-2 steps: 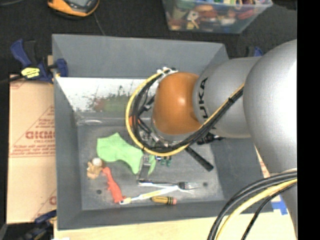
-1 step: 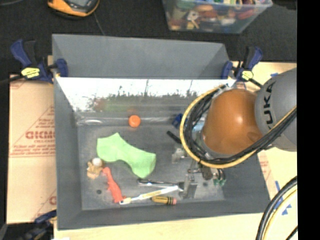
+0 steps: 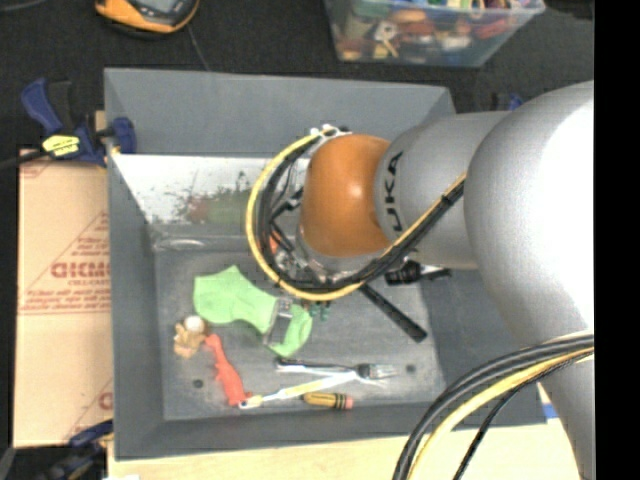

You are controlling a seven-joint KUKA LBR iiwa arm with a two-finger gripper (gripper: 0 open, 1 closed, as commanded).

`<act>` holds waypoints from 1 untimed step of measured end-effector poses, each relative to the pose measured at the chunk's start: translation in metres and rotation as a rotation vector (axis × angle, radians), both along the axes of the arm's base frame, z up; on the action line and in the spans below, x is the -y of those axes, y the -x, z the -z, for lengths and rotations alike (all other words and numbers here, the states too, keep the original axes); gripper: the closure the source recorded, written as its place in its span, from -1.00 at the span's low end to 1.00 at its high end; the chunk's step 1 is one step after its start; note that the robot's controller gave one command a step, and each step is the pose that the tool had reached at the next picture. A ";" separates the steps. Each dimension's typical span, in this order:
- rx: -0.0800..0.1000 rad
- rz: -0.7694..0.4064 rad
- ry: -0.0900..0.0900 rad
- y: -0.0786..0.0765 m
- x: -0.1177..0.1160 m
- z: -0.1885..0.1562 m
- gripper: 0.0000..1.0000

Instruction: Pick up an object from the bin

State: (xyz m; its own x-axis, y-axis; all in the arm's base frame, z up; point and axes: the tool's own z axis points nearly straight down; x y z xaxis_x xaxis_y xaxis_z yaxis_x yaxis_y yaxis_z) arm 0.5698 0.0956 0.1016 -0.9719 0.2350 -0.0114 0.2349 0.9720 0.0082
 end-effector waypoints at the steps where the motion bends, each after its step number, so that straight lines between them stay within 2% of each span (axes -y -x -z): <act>1: -0.001 -0.334 0.011 0.077 0.083 0.031 -1.00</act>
Offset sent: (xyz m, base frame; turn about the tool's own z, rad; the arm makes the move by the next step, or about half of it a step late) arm -0.0032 -0.0062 -0.0316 0.1912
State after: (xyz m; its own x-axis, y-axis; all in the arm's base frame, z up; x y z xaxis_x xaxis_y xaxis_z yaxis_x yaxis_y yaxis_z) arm 0.4929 0.0128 0.0704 -0.9952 -0.0968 -0.0107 -0.0968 0.9953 -0.0026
